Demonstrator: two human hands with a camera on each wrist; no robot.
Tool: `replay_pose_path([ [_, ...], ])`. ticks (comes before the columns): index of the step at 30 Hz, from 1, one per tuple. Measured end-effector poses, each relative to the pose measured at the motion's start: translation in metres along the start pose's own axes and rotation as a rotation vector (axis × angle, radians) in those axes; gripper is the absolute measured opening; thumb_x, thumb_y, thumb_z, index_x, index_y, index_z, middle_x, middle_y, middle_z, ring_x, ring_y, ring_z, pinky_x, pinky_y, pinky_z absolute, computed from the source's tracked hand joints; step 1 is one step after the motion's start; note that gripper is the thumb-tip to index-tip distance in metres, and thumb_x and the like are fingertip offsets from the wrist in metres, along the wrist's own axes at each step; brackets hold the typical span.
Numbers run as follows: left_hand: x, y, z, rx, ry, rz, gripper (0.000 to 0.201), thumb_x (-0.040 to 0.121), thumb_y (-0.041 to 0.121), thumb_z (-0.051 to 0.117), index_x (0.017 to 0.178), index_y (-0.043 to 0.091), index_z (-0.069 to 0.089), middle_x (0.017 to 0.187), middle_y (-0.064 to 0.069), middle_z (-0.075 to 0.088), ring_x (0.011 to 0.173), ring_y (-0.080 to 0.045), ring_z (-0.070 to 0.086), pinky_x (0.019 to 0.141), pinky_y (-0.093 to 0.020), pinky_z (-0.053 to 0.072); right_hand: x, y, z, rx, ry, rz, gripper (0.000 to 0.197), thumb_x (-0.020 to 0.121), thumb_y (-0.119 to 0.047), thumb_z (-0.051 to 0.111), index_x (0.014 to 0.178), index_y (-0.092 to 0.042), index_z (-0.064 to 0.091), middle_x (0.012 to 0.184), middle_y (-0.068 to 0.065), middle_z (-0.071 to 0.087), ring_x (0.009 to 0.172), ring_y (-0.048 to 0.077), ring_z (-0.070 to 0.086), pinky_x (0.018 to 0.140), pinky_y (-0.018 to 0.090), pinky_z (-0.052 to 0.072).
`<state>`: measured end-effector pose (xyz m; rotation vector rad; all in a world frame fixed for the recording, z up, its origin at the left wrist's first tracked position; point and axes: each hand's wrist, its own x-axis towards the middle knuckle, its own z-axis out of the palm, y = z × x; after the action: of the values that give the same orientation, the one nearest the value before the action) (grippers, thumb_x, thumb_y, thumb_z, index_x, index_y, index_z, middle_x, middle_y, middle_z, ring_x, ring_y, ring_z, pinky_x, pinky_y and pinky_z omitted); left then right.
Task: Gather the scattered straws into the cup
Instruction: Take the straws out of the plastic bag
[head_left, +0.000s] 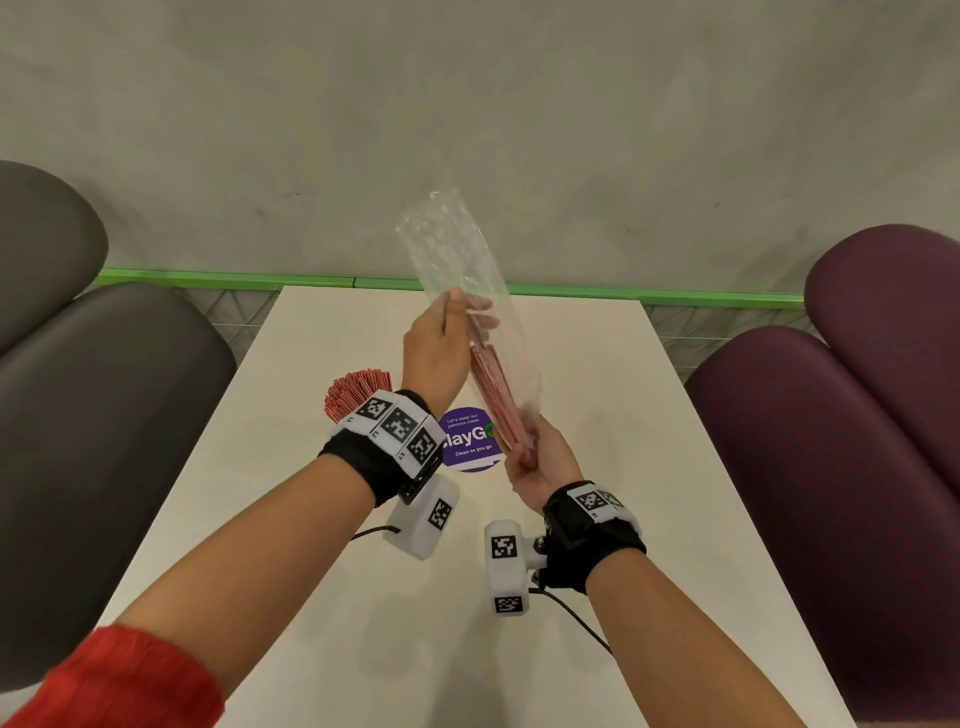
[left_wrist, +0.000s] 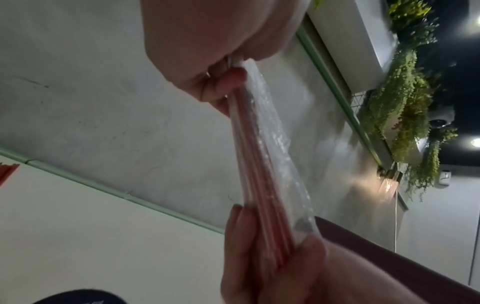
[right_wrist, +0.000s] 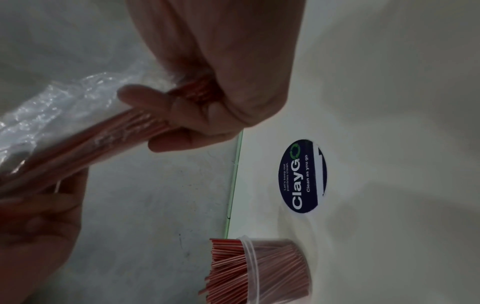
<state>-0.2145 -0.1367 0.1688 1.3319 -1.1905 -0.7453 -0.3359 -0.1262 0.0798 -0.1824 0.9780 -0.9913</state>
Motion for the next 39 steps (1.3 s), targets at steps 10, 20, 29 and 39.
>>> replay_pose_path([
  [10,-0.002,-0.011,-0.001,-0.103,0.02,-0.053,0.046,0.102,0.038,0.022,0.112,0.023,0.064,0.098,-0.003,0.071,0.085,-0.019,0.068,0.085,-0.031,0.052,0.0,-0.004,0.0,-0.023,-0.003,0.005,0.024,0.091,-0.029,0.056,0.095,-0.007,0.064,0.074,0.004,0.062,0.039,0.005,0.057,0.028,0.011,0.037],
  [20,0.005,-0.013,-0.006,0.131,-0.237,-0.167,0.053,0.101,0.042,0.021,0.124,0.017,0.061,0.095,-0.01,0.056,0.086,-0.028,0.061,0.058,-0.024,0.054,-0.001,-0.005,-0.001,-0.041,-0.013,0.002,0.021,0.091,-0.027,0.056,0.092,-0.007,0.061,0.071,0.004,0.058,0.039,0.006,0.056,0.027,0.011,0.034],
  [29,0.013,-0.012,-0.01,0.064,0.102,-0.04,0.018,0.082,0.036,0.069,0.077,0.019,0.07,0.063,0.007,0.061,0.047,-0.004,0.047,0.061,-0.025,0.044,0.004,-0.004,-0.002,0.022,0.009,0.014,0.026,0.092,-0.031,0.055,0.091,-0.006,0.063,0.073,0.004,0.06,0.04,0.006,0.055,0.028,0.012,0.037],
  [39,0.003,-0.021,0.003,0.304,-0.246,-0.071,0.043,0.102,0.038,0.026,0.12,0.025,0.062,0.114,-0.006,0.068,0.073,-0.019,0.062,0.063,-0.03,0.046,-0.001,-0.006,0.008,-0.181,-0.006,-0.043,0.023,0.093,-0.03,0.055,0.086,-0.011,0.064,0.073,0.003,0.065,0.042,0.005,0.061,0.029,0.01,0.032],
])
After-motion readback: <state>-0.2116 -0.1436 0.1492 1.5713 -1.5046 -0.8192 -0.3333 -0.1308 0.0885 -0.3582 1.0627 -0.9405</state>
